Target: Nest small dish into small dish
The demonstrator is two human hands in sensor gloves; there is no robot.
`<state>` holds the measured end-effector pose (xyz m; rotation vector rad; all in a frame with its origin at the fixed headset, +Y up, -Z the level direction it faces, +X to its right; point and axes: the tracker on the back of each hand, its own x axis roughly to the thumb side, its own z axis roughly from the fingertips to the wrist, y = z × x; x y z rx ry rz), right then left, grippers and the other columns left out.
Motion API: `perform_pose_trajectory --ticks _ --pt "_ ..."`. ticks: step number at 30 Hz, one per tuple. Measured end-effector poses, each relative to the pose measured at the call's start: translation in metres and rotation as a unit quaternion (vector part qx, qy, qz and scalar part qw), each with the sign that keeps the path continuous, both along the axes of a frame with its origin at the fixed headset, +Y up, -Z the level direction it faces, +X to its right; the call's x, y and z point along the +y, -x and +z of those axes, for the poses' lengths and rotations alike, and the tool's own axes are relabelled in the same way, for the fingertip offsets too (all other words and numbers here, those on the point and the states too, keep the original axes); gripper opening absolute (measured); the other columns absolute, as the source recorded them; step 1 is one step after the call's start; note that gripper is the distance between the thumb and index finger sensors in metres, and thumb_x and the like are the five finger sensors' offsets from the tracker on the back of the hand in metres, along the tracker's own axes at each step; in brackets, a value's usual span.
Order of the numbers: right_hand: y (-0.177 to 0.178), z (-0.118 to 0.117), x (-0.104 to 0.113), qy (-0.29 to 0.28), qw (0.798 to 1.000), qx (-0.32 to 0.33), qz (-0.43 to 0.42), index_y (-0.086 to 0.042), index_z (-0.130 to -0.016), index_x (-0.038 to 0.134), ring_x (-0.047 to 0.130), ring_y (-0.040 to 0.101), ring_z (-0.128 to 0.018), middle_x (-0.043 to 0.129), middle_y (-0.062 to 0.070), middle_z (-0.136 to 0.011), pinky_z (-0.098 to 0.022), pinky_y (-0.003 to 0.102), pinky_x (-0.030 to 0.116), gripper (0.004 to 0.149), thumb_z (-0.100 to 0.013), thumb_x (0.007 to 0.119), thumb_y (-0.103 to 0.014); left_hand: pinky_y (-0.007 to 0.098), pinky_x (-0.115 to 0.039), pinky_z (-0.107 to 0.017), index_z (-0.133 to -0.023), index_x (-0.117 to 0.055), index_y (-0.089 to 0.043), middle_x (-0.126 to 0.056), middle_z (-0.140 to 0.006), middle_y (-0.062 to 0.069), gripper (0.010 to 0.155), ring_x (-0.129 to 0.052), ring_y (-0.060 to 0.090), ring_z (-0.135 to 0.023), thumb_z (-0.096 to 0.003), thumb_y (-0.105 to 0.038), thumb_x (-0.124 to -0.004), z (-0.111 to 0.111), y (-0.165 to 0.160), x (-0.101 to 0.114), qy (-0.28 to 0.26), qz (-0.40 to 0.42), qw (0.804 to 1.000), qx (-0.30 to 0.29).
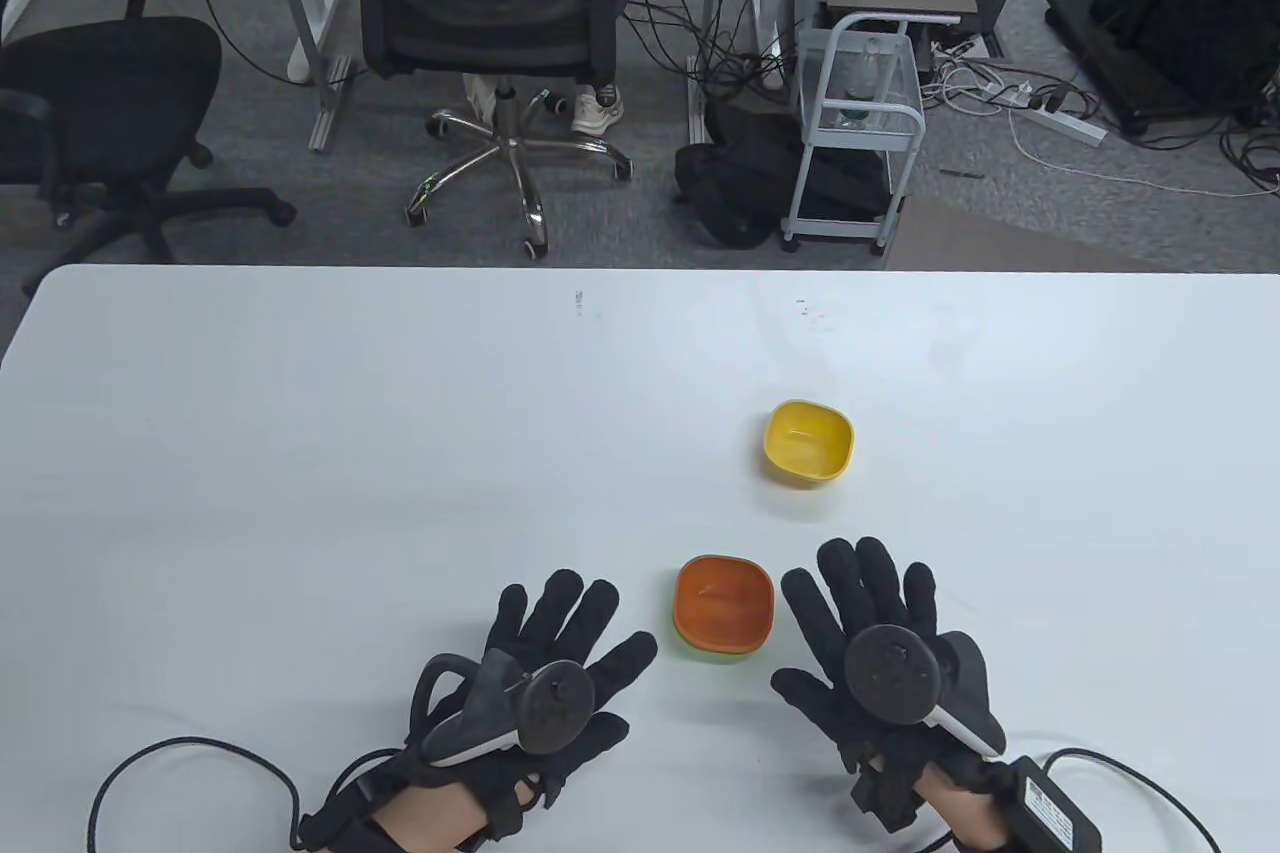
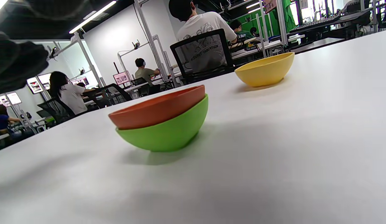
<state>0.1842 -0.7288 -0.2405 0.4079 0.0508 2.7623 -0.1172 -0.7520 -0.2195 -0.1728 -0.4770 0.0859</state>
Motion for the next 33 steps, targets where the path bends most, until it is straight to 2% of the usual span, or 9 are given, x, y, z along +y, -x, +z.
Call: perform_pose_trajectory --ticks 3,8,12,14,16,18,22,26,33 --pt "0.003 -0.020 0.012 -0.007 1.000 -0.018 -0.008 -0.046 -0.093 0.021 -0.007 0.033 -0.104 -0.006 -0.009 -0.105 -0.067 0.062 -0.009 0.081 -0.032 0.075 -0.058 0.054 -0.006 -0.079 -0.087 -0.011 -0.073 0.003 -0.112 -0.026 0.073 0.005 0.014 -0.112 -0.0328 -0.073 -0.059 0.000 0.001 0.000 0.003 0.004 1.000 0.002" --pt "0.002 -0.088 0.025 0.019 0.994 -0.104 -0.017 -0.054 -0.091 0.030 -0.010 0.028 -0.104 -0.007 -0.013 -0.105 -0.068 0.059 -0.013 0.076 -0.033 0.079 -0.053 0.053 -0.006 -0.079 -0.087 -0.012 -0.073 0.003 -0.112 -0.026 0.072 0.005 0.014 -0.112 -0.0329 -0.073 -0.059 -0.003 0.003 0.000 0.013 0.014 1.000 0.006" --pt "-0.006 -0.148 0.004 0.077 0.978 -0.191 -0.042 -0.055 -0.090 0.034 -0.012 0.025 -0.105 -0.006 -0.016 -0.105 -0.069 0.057 -0.016 0.074 -0.033 0.081 -0.051 0.053 -0.007 -0.079 -0.088 -0.012 -0.073 0.002 -0.112 -0.025 0.072 0.004 0.014 -0.112 -0.0329 -0.073 -0.059 -0.004 0.003 -0.001 0.020 0.017 1.000 0.007" --pt "-0.011 -0.164 -0.011 0.098 0.974 -0.201 -0.045 -0.058 -0.088 0.039 -0.012 0.025 -0.105 -0.005 -0.017 -0.105 -0.069 0.057 -0.016 0.072 -0.032 0.083 -0.052 0.053 -0.007 -0.079 -0.088 -0.012 -0.073 0.001 -0.113 -0.025 0.072 0.003 0.015 -0.112 -0.0329 -0.073 -0.059 -0.004 0.004 0.000 0.019 0.016 1.000 0.008" --pt "-0.012 -0.175 -0.026 0.123 0.969 -0.212 -0.016 -0.056 -0.089 0.049 -0.011 0.024 -0.106 -0.001 -0.017 -0.107 -0.069 0.057 -0.017 0.068 -0.032 0.085 -0.050 0.053 -0.008 -0.079 -0.088 -0.013 -0.073 0.000 -0.113 -0.024 0.072 0.001 0.015 -0.113 -0.0330 -0.073 -0.059 -0.005 0.005 0.000 0.017 0.015 1.000 0.010" --pt "-0.012 -0.180 -0.037 0.152 0.963 -0.222 0.028 -0.056 -0.088 0.047 -0.011 0.023 -0.106 -0.001 -0.019 -0.107 -0.069 0.056 -0.018 0.068 -0.031 0.084 -0.051 0.053 -0.009 -0.079 -0.088 -0.013 -0.073 -0.001 -0.113 -0.024 0.072 0.001 0.015 -0.113 -0.0329 -0.073 -0.059 -0.005 0.007 0.000 0.018 0.015 1.000 0.011" --pt "-0.016 -0.184 -0.055 0.169 0.957 -0.233 0.034 -0.050 -0.089 0.053 -0.007 0.024 -0.107 0.005 -0.017 -0.108 -0.070 0.056 -0.016 0.064 -0.033 0.082 -0.049 0.053 -0.009 -0.079 -0.088 -0.013 -0.073 -0.001 -0.114 -0.024 0.072 0.001 0.015 -0.113 -0.0329 -0.073 -0.059 -0.006 0.007 -0.003 0.028 0.009 1.000 0.007" --pt "-0.020 -0.185 -0.058 0.169 0.955 -0.244 0.021 -0.044 -0.089 0.061 -0.005 0.023 -0.107 0.010 -0.017 -0.109 -0.069 0.055 -0.017 0.054 -0.037 0.075 -0.044 0.053 -0.010 -0.080 -0.089 -0.014 -0.073 0.000 -0.113 -0.024 0.072 0.001 0.015 -0.113 -0.0327 -0.073 -0.059 -0.005 0.005 -0.003 0.027 0.008 1.000 0.006" --pt "-0.021 -0.186 -0.064 0.160 0.951 -0.261 0.043 -0.043 -0.087 0.063 -0.005 0.023 -0.107 0.009 -0.019 -0.108 -0.069 0.054 -0.019 0.053 -0.037 0.078 -0.043 0.053 -0.010 -0.080 -0.089 -0.014 -0.072 0.001 -0.113 -0.024 0.072 0.002 0.015 -0.113 -0.0325 -0.074 -0.059 -0.007 0.005 -0.003 0.027 0.011 1.000 0.012"
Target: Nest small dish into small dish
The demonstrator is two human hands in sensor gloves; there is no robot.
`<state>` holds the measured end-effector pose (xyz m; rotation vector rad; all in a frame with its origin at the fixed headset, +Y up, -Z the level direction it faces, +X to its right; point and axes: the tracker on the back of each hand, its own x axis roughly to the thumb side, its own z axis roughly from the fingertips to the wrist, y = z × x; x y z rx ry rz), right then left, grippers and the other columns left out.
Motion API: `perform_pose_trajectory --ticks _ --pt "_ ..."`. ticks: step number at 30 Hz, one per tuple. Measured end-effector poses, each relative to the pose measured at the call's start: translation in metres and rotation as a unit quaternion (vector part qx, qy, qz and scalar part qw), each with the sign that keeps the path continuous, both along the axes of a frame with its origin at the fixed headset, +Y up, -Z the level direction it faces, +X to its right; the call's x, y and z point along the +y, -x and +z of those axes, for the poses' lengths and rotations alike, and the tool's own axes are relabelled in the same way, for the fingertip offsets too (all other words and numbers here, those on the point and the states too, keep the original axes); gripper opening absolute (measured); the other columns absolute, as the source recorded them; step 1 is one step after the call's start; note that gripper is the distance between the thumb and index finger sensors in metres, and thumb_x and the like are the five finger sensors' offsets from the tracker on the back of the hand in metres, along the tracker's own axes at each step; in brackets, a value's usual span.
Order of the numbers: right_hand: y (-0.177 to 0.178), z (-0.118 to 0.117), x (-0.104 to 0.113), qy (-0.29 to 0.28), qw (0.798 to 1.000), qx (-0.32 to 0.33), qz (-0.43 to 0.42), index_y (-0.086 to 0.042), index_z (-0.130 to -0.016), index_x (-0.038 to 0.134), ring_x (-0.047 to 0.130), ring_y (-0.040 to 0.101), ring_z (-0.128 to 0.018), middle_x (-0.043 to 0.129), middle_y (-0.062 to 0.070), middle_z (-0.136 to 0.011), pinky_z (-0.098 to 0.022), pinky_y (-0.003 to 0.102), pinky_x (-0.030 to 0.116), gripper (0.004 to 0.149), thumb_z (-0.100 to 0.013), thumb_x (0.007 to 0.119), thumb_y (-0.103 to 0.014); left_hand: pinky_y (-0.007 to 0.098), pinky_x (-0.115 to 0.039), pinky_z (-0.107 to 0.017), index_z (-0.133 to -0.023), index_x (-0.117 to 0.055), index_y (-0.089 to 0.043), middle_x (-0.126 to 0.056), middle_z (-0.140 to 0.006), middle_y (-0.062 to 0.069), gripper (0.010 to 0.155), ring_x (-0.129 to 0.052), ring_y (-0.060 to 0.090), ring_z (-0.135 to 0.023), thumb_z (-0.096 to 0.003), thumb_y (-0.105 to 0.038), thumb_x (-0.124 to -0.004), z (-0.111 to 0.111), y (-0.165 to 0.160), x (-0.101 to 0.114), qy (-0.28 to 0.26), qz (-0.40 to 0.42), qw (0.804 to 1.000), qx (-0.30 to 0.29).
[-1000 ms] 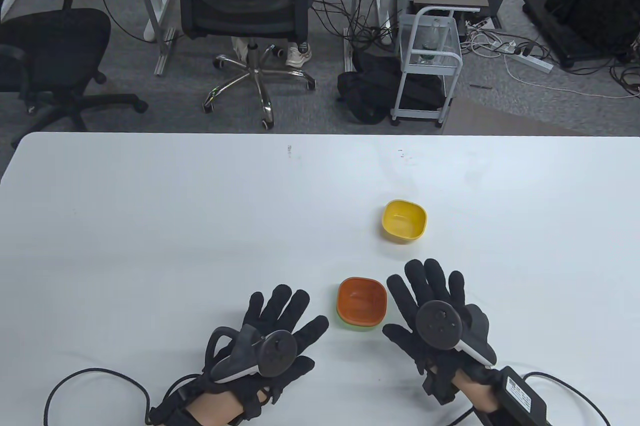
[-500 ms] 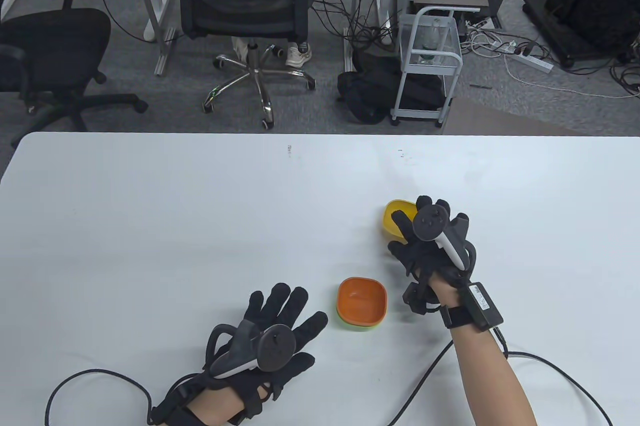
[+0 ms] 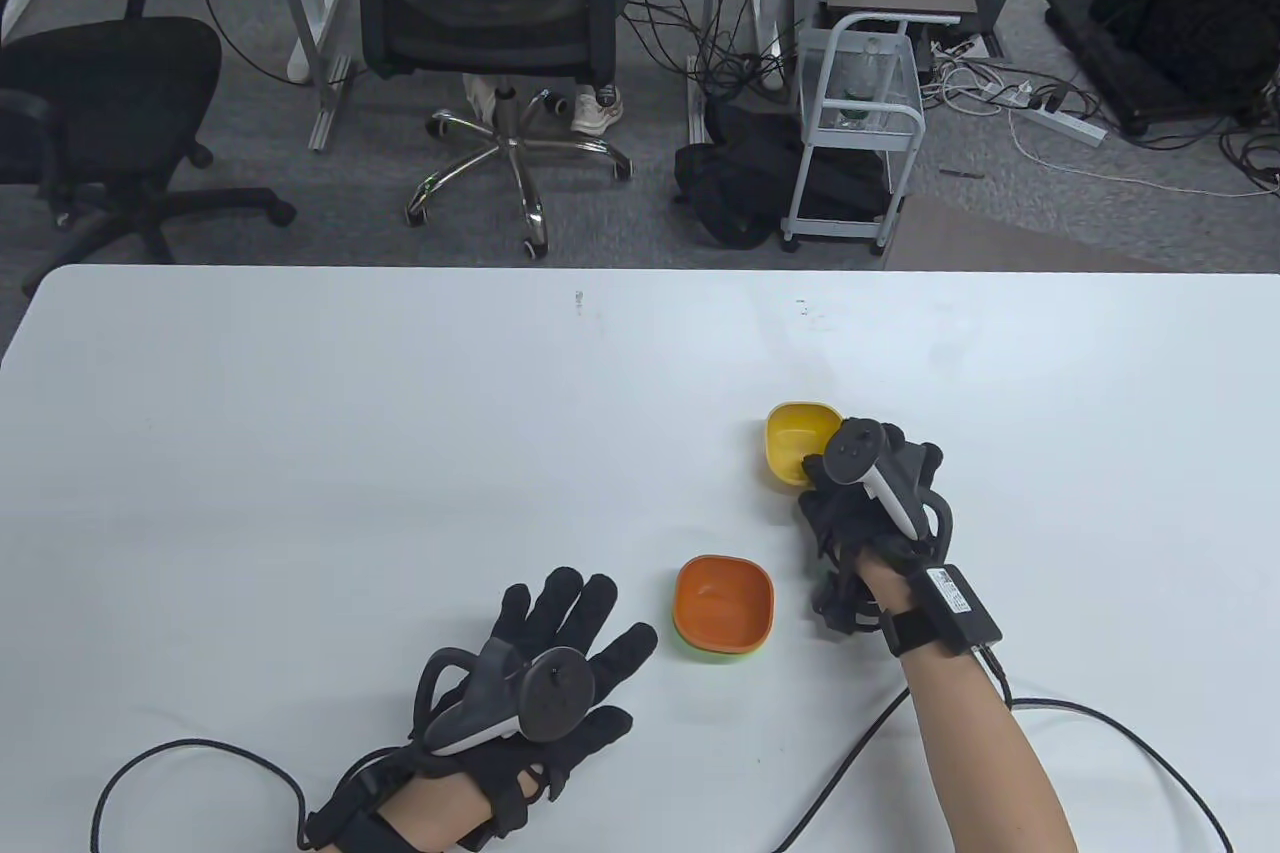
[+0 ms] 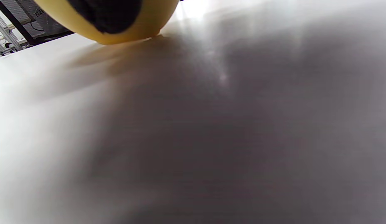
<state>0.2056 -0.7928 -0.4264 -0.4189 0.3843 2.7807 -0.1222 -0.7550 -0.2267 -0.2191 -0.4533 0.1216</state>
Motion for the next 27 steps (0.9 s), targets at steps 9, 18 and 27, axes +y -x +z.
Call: perform_pose_trajectory --ticks 9,18,27 --pt "-0.001 0.000 0.004 -0.059 0.995 -0.025 0.071 -0.049 -0.075 0.076 0.002 0.021 -0.110 0.019 -0.021 -0.110 -0.070 0.053 -0.017 0.040 -0.036 0.079 -0.039 0.052 -0.011 -0.080 -0.089 -0.015 -0.073 0.000 -0.113 -0.024 0.070 0.001 0.015 -0.113 -0.0342 -0.071 -0.059 -0.005 0.002 0.000 -0.001 -0.005 1.000 0.015" --pt "-0.007 0.009 0.018 -0.122 0.992 -0.019 0.027 -0.047 -0.075 0.076 0.009 0.022 -0.111 0.026 -0.018 -0.111 -0.072 0.054 -0.014 0.039 -0.037 0.078 -0.036 0.052 -0.010 -0.080 -0.089 -0.013 -0.072 0.000 -0.113 -0.023 0.072 0.000 0.015 -0.113 -0.0332 -0.073 -0.058 -0.004 0.000 0.000 -0.002 -0.004 1.000 0.014" --pt "-0.002 0.024 0.043 -0.162 0.987 0.016 -0.001 -0.039 -0.080 0.074 0.007 0.026 -0.110 0.024 -0.016 -0.111 -0.071 0.057 -0.012 0.042 -0.038 0.069 -0.038 0.052 -0.011 -0.080 -0.089 -0.013 -0.072 0.000 -0.113 -0.023 0.072 0.000 0.015 -0.113 -0.0333 -0.073 -0.058 -0.006 0.003 0.002 -0.001 0.001 1.000 0.019"
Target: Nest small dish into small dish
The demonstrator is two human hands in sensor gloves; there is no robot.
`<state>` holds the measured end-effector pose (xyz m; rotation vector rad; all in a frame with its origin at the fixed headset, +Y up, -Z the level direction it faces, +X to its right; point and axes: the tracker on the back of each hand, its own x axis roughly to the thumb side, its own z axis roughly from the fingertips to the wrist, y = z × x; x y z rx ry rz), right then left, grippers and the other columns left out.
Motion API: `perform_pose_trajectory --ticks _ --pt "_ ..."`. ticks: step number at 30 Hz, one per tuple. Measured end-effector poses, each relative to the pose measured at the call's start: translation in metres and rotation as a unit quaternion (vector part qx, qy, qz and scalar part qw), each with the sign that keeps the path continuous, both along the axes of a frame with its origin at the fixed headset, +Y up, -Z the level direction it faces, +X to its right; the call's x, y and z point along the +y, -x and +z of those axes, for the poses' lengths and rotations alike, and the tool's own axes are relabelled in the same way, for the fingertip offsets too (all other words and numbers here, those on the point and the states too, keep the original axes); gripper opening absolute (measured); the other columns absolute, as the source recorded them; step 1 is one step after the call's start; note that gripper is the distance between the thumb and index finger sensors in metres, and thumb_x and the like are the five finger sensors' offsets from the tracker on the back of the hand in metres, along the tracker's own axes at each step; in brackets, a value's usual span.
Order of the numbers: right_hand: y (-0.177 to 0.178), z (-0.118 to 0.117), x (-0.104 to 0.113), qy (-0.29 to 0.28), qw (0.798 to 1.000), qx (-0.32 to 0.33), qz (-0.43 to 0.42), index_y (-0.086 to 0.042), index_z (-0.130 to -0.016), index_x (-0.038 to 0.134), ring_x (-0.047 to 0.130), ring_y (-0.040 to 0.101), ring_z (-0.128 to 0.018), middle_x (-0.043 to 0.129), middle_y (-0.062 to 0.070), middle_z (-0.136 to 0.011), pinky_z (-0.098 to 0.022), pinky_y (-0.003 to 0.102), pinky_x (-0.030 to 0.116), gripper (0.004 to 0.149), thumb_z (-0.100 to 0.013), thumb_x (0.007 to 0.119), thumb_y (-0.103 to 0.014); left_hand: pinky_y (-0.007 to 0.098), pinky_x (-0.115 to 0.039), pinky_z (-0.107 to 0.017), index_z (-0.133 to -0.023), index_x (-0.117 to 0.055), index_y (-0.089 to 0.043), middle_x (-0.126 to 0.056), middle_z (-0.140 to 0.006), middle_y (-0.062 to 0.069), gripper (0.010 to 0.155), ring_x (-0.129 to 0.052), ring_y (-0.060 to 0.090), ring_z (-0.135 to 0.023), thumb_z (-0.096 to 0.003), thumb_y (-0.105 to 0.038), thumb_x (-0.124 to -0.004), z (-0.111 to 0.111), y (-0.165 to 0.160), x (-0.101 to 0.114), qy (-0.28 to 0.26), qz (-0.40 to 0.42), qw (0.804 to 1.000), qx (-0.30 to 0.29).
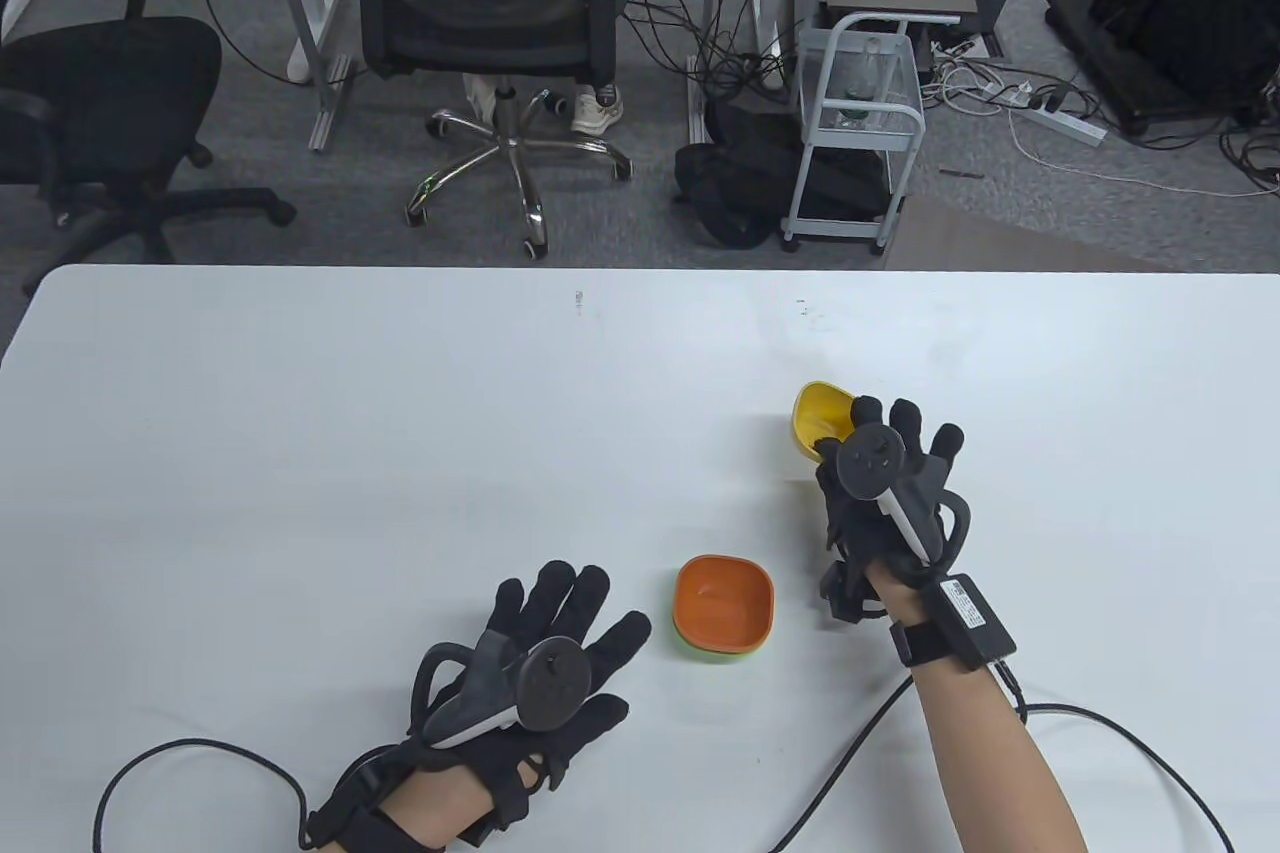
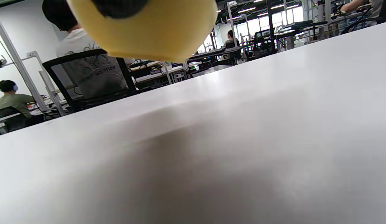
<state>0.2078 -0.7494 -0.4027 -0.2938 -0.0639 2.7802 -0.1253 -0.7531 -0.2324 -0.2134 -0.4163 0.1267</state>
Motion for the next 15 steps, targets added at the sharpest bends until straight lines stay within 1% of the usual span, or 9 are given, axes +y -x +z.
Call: perform_pose_trajectory --ticks 3,8,10,13,15 --pt "-0.001 0.010 0.010 -0.020 1.000 0.010 -0.003 -0.038 -0.080 0.074 0.009 0.027 -0.110 0.026 -0.015 -0.111 -0.071 0.058 -0.011 0.042 -0.038 0.070 -0.038 0.052 -0.011 -0.080 -0.089 -0.013 -0.072 -0.001 -0.113 -0.023 0.072 0.000 0.015 -0.113 -0.0335 -0.073 -0.059 0.000 0.001 0.001 -0.002 0.002 1.000 0.001" --pt "-0.005 0.034 0.032 -0.053 0.998 0.035 -0.017 -0.036 -0.080 0.075 0.012 0.030 -0.109 0.028 -0.012 -0.112 -0.069 0.060 -0.008 0.042 -0.038 0.070 -0.038 0.052 -0.011 -0.080 -0.089 -0.013 -0.072 -0.001 -0.114 -0.023 0.072 -0.001 0.015 -0.113 -0.0334 -0.073 -0.059 0.001 0.001 0.002 -0.007 0.004 1.000 -0.001" --pt "-0.007 0.053 0.042 -0.070 0.996 0.048 -0.009 -0.035 -0.080 0.076 0.012 0.032 -0.109 0.028 -0.010 -0.112 -0.069 0.061 -0.007 0.042 -0.038 0.070 -0.038 0.052 -0.011 -0.080 -0.089 -0.013 -0.072 -0.001 -0.114 -0.023 0.072 0.000 0.015 -0.113 -0.0334 -0.073 -0.059 0.001 0.001 0.002 -0.008 0.004 1.000 -0.002" --pt "-0.008 0.071 0.051 -0.091 0.994 0.065 -0.001 -0.034 -0.080 0.076 0.015 0.034 -0.108 0.031 -0.008 -0.112 -0.069 0.063 -0.005 0.042 -0.039 0.070 -0.039 0.052 -0.011 -0.080 -0.089 -0.014 -0.072 -0.001 -0.114 -0.023 0.072 -0.001 0.015 -0.113 -0.0334 -0.073 -0.059 0.001 0.001 0.002 -0.007 0.003 1.000 -0.001" --pt "-0.006 0.087 0.058 -0.109 0.991 0.081 0.001 -0.033 -0.080 0.078 0.017 0.035 -0.108 0.033 -0.006 -0.112 -0.068 0.064 -0.003 0.042 -0.039 0.071 -0.039 0.052 -0.011 -0.080 -0.089 -0.014 -0.072 -0.001 -0.114 -0.023 0.072 -0.001 0.015 -0.113 -0.0333 -0.073 -0.059 0.000 0.002 0.002 -0.008 0.002 1.000 0.003"
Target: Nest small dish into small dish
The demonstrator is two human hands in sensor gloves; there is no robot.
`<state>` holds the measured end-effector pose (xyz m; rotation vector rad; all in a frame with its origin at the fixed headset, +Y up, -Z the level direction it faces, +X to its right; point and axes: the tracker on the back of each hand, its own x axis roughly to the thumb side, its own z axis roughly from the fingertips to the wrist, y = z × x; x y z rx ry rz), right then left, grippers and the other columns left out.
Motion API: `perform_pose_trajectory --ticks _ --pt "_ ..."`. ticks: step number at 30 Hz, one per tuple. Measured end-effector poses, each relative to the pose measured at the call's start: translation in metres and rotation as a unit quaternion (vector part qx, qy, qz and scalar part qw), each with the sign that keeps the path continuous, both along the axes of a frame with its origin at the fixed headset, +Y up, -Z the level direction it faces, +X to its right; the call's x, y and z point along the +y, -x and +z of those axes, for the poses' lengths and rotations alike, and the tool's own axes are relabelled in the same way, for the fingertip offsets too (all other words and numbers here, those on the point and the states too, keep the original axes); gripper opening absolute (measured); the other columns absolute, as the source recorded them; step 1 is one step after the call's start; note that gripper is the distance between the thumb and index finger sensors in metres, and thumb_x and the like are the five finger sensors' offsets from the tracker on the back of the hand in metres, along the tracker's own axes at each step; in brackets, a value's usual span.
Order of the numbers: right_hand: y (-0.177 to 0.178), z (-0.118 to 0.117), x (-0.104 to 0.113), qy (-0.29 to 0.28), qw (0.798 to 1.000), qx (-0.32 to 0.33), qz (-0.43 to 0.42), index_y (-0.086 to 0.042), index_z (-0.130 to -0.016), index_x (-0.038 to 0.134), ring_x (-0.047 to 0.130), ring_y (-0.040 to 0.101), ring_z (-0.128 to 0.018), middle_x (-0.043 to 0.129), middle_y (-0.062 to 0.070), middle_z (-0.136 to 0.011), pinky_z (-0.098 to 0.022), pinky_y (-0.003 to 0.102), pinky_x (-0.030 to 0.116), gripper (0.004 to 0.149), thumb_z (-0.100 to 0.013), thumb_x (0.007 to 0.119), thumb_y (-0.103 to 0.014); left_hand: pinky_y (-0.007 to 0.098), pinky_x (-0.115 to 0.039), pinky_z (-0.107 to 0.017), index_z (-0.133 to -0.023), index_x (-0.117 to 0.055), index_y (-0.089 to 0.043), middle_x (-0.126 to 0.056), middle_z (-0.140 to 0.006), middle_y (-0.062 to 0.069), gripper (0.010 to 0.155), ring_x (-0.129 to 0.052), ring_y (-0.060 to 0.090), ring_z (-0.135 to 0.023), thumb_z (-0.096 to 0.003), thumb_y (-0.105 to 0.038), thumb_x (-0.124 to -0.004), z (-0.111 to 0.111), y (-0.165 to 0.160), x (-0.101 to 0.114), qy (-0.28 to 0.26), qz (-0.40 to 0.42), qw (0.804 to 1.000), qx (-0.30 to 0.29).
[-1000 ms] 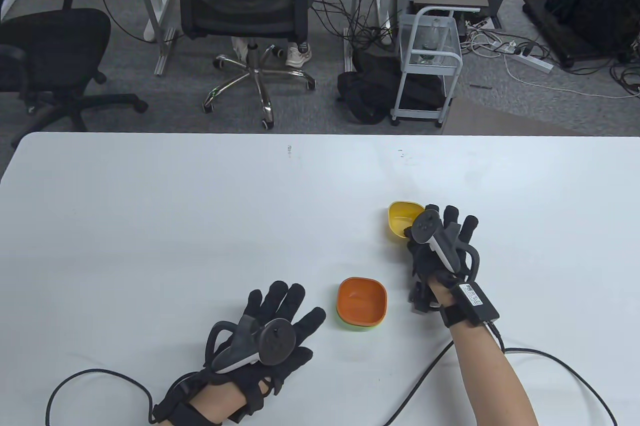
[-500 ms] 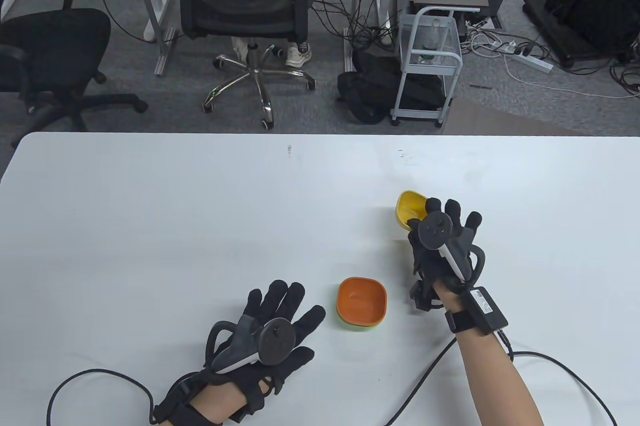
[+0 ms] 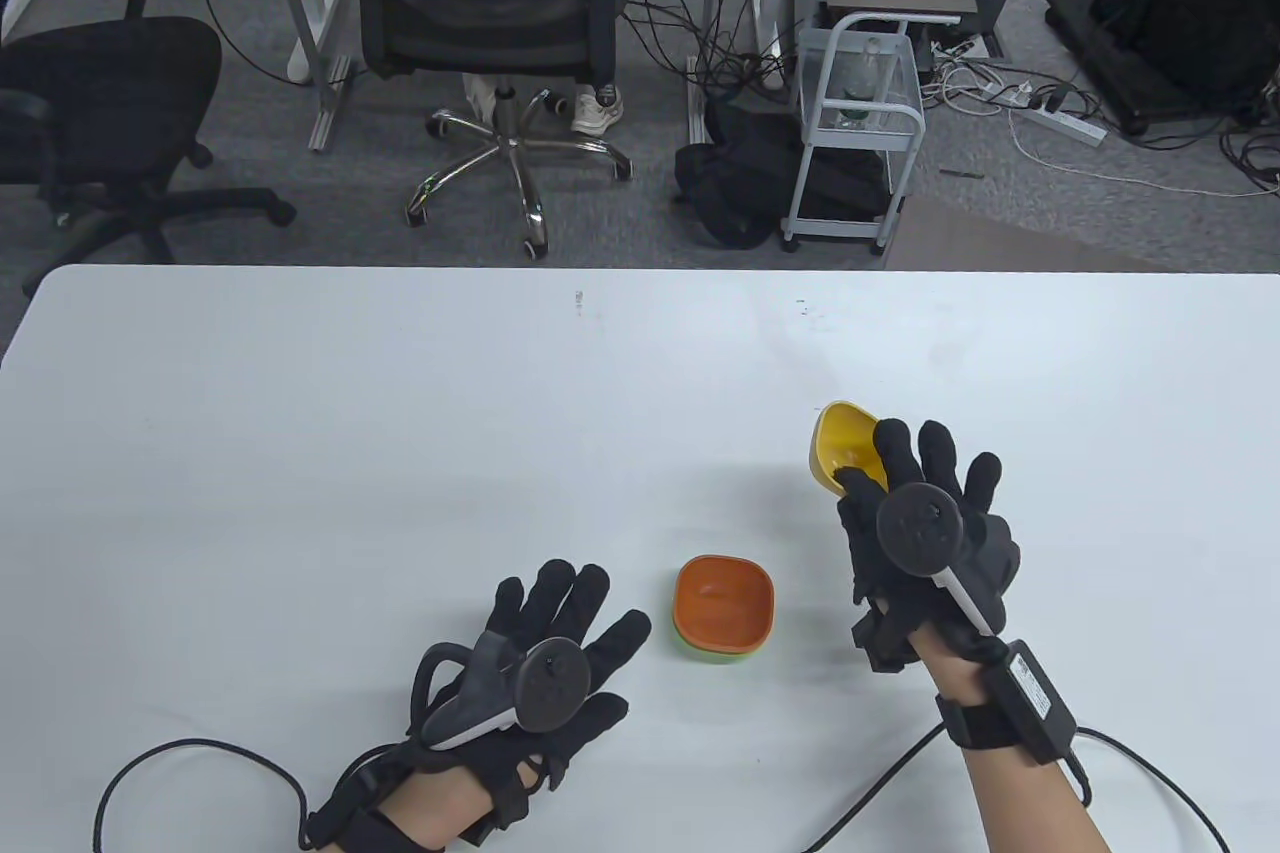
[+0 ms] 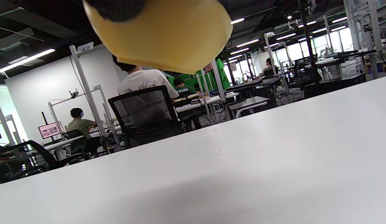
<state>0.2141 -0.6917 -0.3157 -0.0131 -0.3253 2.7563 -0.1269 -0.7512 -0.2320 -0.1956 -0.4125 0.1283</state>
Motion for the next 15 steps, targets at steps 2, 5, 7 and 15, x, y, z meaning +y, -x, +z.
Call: perform_pose_trajectory --ticks 2,5,7,15 --pt "0.003 0.014 0.005 -0.005 1.000 0.012 -0.003 -0.032 -0.079 0.079 0.019 0.036 -0.108 0.034 -0.005 -0.112 -0.068 0.064 -0.002 0.042 -0.039 0.072 -0.039 0.052 -0.011 -0.080 -0.089 -0.013 -0.072 -0.002 -0.114 -0.023 0.072 -0.001 0.016 -0.113 -0.0334 -0.073 -0.059 -0.001 0.001 0.000 -0.001 0.002 1.000 0.006" --pt "0.011 0.037 0.009 -0.016 0.999 0.033 -0.004 -0.032 -0.079 0.080 0.021 0.037 -0.108 0.036 -0.004 -0.112 -0.068 0.065 -0.001 0.042 -0.039 0.073 -0.039 0.052 -0.011 -0.080 -0.089 -0.013 -0.072 -0.002 -0.114 -0.023 0.072 -0.001 0.016 -0.113 -0.0334 -0.073 -0.059 -0.004 0.005 0.002 -0.003 0.011 1.000 0.019" --pt "0.017 0.051 0.010 -0.022 0.998 0.050 0.002 -0.032 -0.079 0.080 0.023 0.038 -0.108 0.037 -0.004 -0.112 -0.068 0.065 0.001 0.042 -0.039 0.074 -0.039 0.052 -0.011 -0.080 -0.089 -0.013 -0.072 -0.002 -0.114 -0.022 0.072 -0.001 0.016 -0.113 -0.0334 -0.073 -0.059 -0.006 0.008 0.003 -0.006 0.015 0.999 0.030" --pt "0.058 0.087 -0.005 -0.012 0.992 0.125 0.006 -0.030 -0.078 0.083 0.027 0.038 -0.108 0.042 -0.002 -0.112 -0.069 0.066 0.003 0.041 -0.039 0.075 -0.040 0.052 -0.011 -0.080 -0.089 -0.013 -0.072 -0.003 -0.114 -0.022 0.072 -0.002 0.016 -0.114 -0.0335 -0.072 -0.059 -0.009 0.009 0.000 -0.003 0.013 0.999 0.041"
